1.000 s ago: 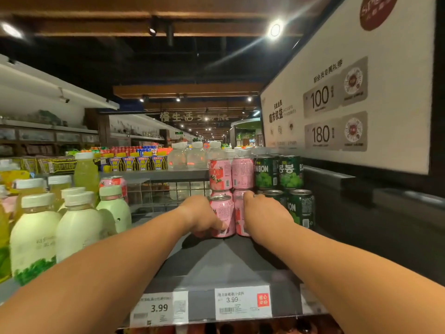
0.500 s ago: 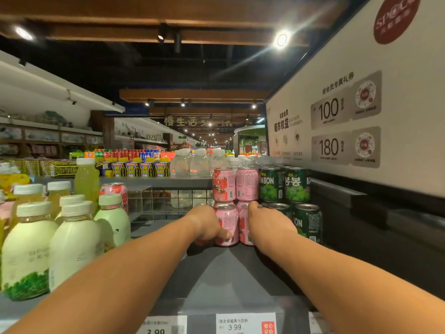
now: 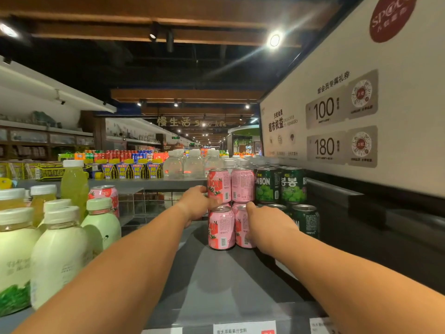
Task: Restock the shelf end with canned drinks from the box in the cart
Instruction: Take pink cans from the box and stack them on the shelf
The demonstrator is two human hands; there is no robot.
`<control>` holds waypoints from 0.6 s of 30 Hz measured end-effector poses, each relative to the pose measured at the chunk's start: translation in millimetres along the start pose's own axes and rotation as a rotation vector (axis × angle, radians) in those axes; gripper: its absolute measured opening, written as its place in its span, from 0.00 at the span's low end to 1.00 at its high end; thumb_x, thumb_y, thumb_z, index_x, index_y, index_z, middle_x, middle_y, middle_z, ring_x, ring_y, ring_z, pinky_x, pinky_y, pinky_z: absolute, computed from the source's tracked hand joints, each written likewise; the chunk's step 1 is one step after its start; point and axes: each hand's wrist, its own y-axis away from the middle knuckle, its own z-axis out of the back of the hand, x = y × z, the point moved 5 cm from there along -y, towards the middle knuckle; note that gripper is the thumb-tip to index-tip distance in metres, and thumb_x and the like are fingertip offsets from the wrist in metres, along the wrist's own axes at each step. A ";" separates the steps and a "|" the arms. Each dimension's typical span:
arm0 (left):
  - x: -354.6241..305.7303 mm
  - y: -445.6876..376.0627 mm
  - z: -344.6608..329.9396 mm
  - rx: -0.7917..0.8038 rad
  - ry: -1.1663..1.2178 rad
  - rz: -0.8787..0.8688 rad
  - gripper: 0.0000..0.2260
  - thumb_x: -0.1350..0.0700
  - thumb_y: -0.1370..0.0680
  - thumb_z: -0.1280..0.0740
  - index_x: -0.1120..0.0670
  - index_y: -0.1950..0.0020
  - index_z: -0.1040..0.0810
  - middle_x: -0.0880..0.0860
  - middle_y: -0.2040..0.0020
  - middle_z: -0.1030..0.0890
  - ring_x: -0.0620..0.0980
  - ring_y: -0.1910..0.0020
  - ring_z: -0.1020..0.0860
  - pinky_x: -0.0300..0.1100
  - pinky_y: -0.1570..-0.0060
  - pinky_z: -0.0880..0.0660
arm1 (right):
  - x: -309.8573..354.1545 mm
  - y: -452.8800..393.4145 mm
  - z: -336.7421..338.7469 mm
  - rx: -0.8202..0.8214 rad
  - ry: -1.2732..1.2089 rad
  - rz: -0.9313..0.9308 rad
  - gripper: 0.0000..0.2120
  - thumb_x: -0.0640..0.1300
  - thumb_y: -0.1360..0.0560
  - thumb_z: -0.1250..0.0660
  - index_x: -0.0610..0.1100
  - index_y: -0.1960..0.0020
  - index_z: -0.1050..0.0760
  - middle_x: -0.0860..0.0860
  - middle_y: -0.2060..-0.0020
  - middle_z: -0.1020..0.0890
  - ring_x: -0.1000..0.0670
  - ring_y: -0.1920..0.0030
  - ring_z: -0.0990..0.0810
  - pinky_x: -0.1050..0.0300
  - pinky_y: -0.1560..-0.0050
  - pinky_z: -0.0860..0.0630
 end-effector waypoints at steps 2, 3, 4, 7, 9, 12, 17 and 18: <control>-3.4 -2.5 0.4 -0.036 -0.043 -0.020 0.21 0.54 0.27 0.23 0.55 0.37 0.24 0.51 0.47 0.16 0.52 0.47 0.18 0.53 0.41 0.22 | 0.0 -1.8 8.1 0.000 -0.027 -0.006 0.19 0.52 0.26 0.33 0.46 0.40 0.32 0.47 0.51 0.21 0.43 0.52 0.22 0.51 0.61 0.30; -4.4 -2.8 0.7 -0.049 -0.059 -0.023 0.21 0.53 0.28 0.23 0.55 0.38 0.23 0.52 0.46 0.16 0.52 0.47 0.18 0.54 0.41 0.22 | 0.6 -3.4 15.1 -0.040 -0.053 -0.014 0.19 0.58 0.27 0.34 0.46 0.43 0.30 0.48 0.55 0.22 0.44 0.55 0.23 0.52 0.62 0.30; -4.8 -2.9 0.5 -0.058 -0.059 -0.026 0.22 0.53 0.28 0.22 0.55 0.37 0.23 0.52 0.46 0.16 0.52 0.47 0.18 0.53 0.42 0.21 | 1.1 -5.9 23.3 -0.102 -0.074 -0.020 0.19 0.61 0.28 0.37 0.47 0.47 0.28 0.49 0.57 0.24 0.45 0.58 0.24 0.53 0.63 0.29; -3.5 -1.2 -0.4 -0.063 0.003 -0.044 0.21 0.54 0.28 0.22 0.55 0.37 0.23 0.51 0.47 0.16 0.51 0.49 0.18 0.51 0.45 0.20 | 4.9 -20.0 40.1 -0.154 -0.092 0.024 0.19 0.59 0.24 0.44 0.47 0.48 0.24 0.47 0.50 0.24 0.45 0.50 0.28 0.48 0.49 0.27; -1.1 0.4 -1.1 -0.052 0.047 -0.052 0.22 0.54 0.28 0.23 0.54 0.35 0.24 0.51 0.47 0.16 0.51 0.49 0.17 0.50 0.45 0.20 | 10.2 -29.5 41.2 -0.076 -0.029 0.084 0.17 0.55 0.21 0.49 0.47 0.52 0.26 0.46 0.48 0.23 0.44 0.46 0.28 0.45 0.39 0.31; 2.0 -0.2 -1.1 -0.048 0.108 -0.055 0.23 0.56 0.27 0.23 0.54 0.34 0.25 0.53 0.45 0.16 0.53 0.48 0.17 0.53 0.43 0.21 | 17.3 -38.5 33.7 0.001 0.064 0.148 0.16 0.49 0.20 0.52 0.46 0.58 0.29 0.47 0.52 0.21 0.45 0.48 0.27 0.43 0.37 0.36; 4.5 -2.0 -1.6 -0.038 0.162 -0.056 0.12 0.59 0.27 0.24 0.46 0.52 0.24 0.53 0.47 0.15 0.54 0.50 0.16 0.54 0.45 0.20 | 23.0 -39.2 23.8 -0.003 0.047 0.143 0.14 0.48 0.19 0.52 0.48 0.59 0.31 0.47 0.51 0.21 0.47 0.51 0.30 0.44 0.39 0.35; 4.3 -1.8 -1.4 -0.039 0.165 -0.050 0.12 0.59 0.27 0.24 0.46 0.53 0.24 0.53 0.48 0.15 0.54 0.50 0.16 0.54 0.45 0.20 | 23.4 -38.3 24.3 -0.011 0.036 0.141 0.15 0.48 0.19 0.51 0.47 0.59 0.31 0.48 0.52 0.21 0.48 0.53 0.31 0.44 0.39 0.35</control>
